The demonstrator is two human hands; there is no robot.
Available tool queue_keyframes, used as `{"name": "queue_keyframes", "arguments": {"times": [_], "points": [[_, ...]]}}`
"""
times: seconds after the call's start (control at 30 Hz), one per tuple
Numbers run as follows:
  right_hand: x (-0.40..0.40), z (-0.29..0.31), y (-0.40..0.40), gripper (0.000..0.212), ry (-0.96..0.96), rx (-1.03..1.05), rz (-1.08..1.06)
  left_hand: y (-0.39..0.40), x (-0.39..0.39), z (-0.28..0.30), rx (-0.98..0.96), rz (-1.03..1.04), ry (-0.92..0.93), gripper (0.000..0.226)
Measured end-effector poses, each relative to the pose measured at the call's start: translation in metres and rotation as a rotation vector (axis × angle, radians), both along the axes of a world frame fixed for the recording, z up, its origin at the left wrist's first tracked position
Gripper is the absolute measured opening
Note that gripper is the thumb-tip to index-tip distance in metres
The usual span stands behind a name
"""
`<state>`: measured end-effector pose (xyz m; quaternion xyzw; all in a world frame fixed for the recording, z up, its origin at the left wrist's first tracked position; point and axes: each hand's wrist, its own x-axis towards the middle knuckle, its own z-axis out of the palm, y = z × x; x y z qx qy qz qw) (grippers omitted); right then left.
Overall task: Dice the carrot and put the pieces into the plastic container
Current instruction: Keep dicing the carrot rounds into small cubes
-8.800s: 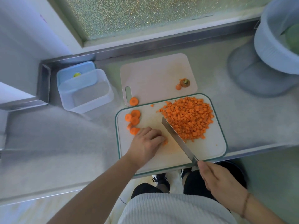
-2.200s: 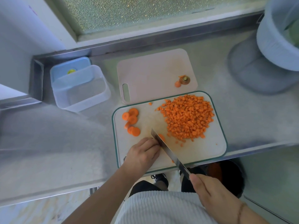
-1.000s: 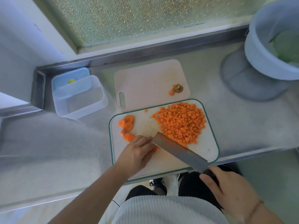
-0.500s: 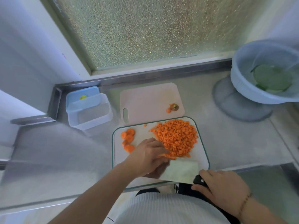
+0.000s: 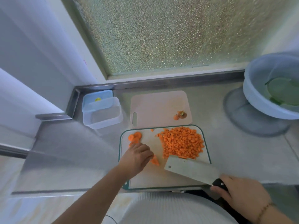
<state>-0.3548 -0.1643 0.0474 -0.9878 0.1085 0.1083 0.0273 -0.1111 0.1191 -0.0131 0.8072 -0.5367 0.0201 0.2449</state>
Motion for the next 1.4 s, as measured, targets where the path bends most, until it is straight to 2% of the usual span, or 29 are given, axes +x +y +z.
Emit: {"name": "queue_keyframes", "arguments": {"times": [0.1,0.23,0.3,0.37,0.43,0.5,0.57,0.63,0.73,0.83,0.93,1.03,1.07,1.13,1.17,1.2,1.27,1.4], "points": [[-0.004,0.000,-0.006,0.128,0.048,0.035,-0.058,0.004,-0.011,-0.011,0.065,-0.074,0.007,0.020],[-0.003,0.004,-0.009,0.118,-0.083,0.044,-0.076,0.003,-0.017,-0.020,0.056,-0.051,0.023,0.014],[0.002,0.008,-0.007,0.103,-0.129,0.068,-0.031,0.002,-0.020,-0.015,-0.037,0.027,0.056,0.009],[0.009,0.010,-0.008,0.078,-0.152,0.087,0.008,-0.005,-0.021,0.000,-0.177,0.199,0.121,0.012],[0.013,0.003,-0.012,0.070,-0.236,0.061,0.032,-0.020,-0.014,0.023,-0.245,0.307,0.213,0.017],[0.016,0.000,-0.010,0.071,-0.311,0.048,0.101,-0.036,-0.010,0.039,-0.131,0.210,0.253,0.023],[0.020,0.001,-0.007,0.071,-0.350,0.027,0.177,-0.052,-0.007,0.041,0.023,0.034,0.226,0.029],[0.024,0.000,-0.005,0.072,-0.361,0.020,0.226,-0.059,-0.007,0.037,0.078,-0.061,0.172,0.027],[0.025,0.001,-0.004,0.069,-0.321,-0.017,0.236,-0.063,-0.005,0.034,0.054,-0.109,0.028,0.018],[0.021,0.003,-0.003,0.057,-0.284,-0.015,0.211,-0.060,-0.004,0.032,0.017,-0.095,-0.059,0.019],[0.019,0.018,0.001,0.072,-0.059,0.039,0.080,-0.047,0.004,0.020,-0.067,0.065,0.004,0.019],[0.012,0.020,0.004,0.099,0.010,0.268,-0.213,-0.025,0.006,0.000,-0.108,0.166,-0.005,0.020],[0.014,0.026,0.009,0.099,0.025,0.500,-0.380,-0.018,0.003,-0.006,-0.087,0.143,-0.038,0.020],[0.018,0.032,0.019,0.076,0.037,1.105,-0.715,-0.010,-0.004,-0.017,-0.019,0.056,-0.088,0.019],[0.021,0.035,0.025,0.065,0.038,1.339,-0.824,-0.008,-0.007,-0.022,0.011,0.021,-0.095,0.019],[0.025,0.036,0.028,0.058,0.038,1.467,-0.902,-0.006,-0.011,-0.026,0.031,0.005,-0.087,0.019],[0.032,0.038,0.035,0.055,0.057,1.567,-0.958,-0.005,-0.017,-0.030,0.031,0.023,-0.039,0.017],[0.044,0.041,0.046,0.055,0.075,1.591,-0.997,-0.026,-0.025,-0.013,-0.046,0.137,0.083,0.015]]}}
